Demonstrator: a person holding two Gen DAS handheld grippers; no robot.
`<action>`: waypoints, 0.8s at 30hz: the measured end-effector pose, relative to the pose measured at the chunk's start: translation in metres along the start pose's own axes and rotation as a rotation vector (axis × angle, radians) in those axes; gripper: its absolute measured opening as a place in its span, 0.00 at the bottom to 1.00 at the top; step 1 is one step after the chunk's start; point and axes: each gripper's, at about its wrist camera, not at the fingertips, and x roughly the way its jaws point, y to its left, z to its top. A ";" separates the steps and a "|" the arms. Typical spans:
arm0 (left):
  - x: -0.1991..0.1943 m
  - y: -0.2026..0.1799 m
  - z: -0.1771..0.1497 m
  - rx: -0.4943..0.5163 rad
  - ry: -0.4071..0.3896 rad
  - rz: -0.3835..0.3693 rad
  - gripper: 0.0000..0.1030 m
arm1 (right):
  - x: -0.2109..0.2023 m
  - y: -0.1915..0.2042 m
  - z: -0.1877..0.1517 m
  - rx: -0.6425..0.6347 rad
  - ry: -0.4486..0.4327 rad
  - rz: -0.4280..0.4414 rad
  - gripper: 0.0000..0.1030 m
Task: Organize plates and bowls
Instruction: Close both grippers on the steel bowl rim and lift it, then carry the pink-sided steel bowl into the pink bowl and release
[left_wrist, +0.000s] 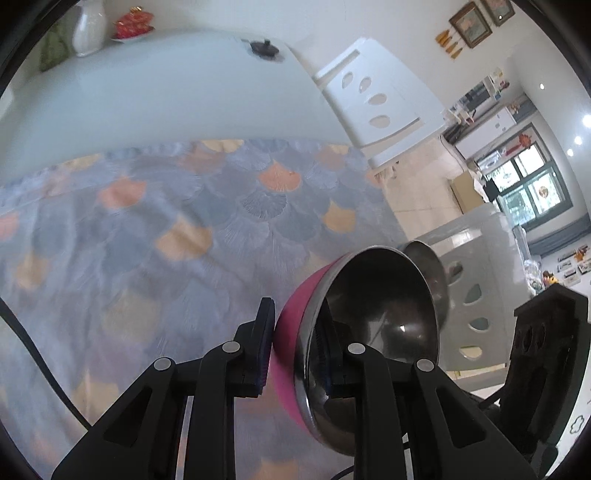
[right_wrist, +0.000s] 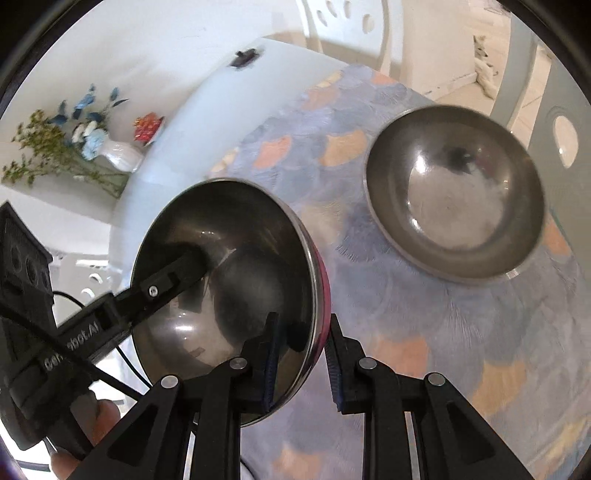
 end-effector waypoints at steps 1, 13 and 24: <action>-0.011 -0.001 -0.006 -0.002 -0.014 0.005 0.18 | -0.009 0.004 -0.004 -0.012 -0.002 0.005 0.22; -0.129 -0.026 -0.100 -0.061 -0.175 0.044 0.18 | -0.109 0.049 -0.084 -0.171 -0.030 0.075 0.22; -0.161 -0.038 -0.188 -0.103 -0.221 0.119 0.18 | -0.142 0.056 -0.149 -0.288 -0.003 0.077 0.22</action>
